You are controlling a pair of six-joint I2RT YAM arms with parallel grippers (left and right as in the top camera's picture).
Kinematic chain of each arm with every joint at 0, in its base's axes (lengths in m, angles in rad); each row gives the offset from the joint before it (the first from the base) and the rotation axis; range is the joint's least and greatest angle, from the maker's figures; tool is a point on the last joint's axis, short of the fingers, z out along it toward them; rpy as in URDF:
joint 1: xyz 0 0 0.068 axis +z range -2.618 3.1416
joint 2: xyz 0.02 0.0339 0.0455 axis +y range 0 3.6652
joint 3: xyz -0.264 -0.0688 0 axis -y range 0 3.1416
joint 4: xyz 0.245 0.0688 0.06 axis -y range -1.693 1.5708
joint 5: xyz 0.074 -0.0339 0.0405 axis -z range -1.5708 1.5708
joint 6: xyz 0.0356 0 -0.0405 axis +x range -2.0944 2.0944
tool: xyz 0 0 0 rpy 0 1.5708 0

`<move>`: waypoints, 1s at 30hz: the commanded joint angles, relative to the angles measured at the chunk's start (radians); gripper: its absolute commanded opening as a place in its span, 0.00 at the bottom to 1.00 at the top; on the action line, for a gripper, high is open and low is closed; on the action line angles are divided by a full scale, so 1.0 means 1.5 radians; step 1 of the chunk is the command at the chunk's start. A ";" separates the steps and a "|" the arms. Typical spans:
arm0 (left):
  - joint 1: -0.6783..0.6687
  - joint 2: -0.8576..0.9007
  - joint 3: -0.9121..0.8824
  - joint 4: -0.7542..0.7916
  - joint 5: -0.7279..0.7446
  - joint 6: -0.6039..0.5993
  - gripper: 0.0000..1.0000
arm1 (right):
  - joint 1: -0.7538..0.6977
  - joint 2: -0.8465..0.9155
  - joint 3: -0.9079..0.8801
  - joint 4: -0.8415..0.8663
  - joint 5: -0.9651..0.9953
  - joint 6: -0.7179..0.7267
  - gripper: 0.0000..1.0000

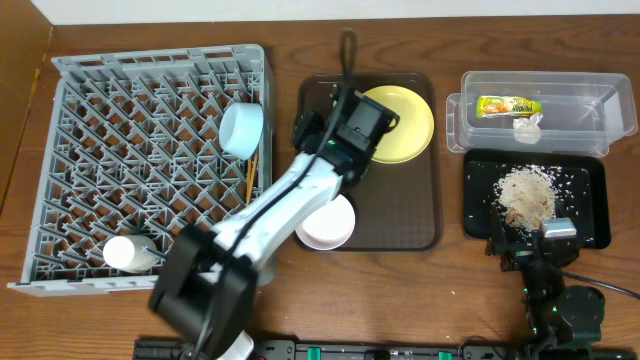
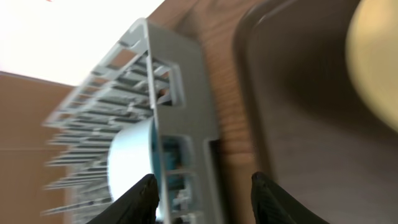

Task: Sort waste into correct bins and load items into the dishwasher
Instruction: 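Grasp the white bowl on the brown tray with the left gripper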

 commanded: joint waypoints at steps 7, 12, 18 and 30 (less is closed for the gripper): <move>0.070 -0.130 -0.004 -0.160 0.342 -0.158 0.53 | -0.005 -0.003 -0.002 -0.001 -0.001 -0.008 0.99; 0.106 -0.117 -0.024 -0.281 0.445 -0.207 0.52 | -0.005 -0.003 -0.002 -0.001 -0.001 -0.008 0.99; 0.118 -0.097 -0.110 -0.250 0.464 -0.224 0.52 | -0.005 -0.003 -0.002 -0.001 -0.001 -0.008 0.99; 0.117 -0.015 -0.189 -0.123 0.632 -0.246 0.40 | -0.005 -0.003 -0.002 -0.001 -0.001 -0.008 0.99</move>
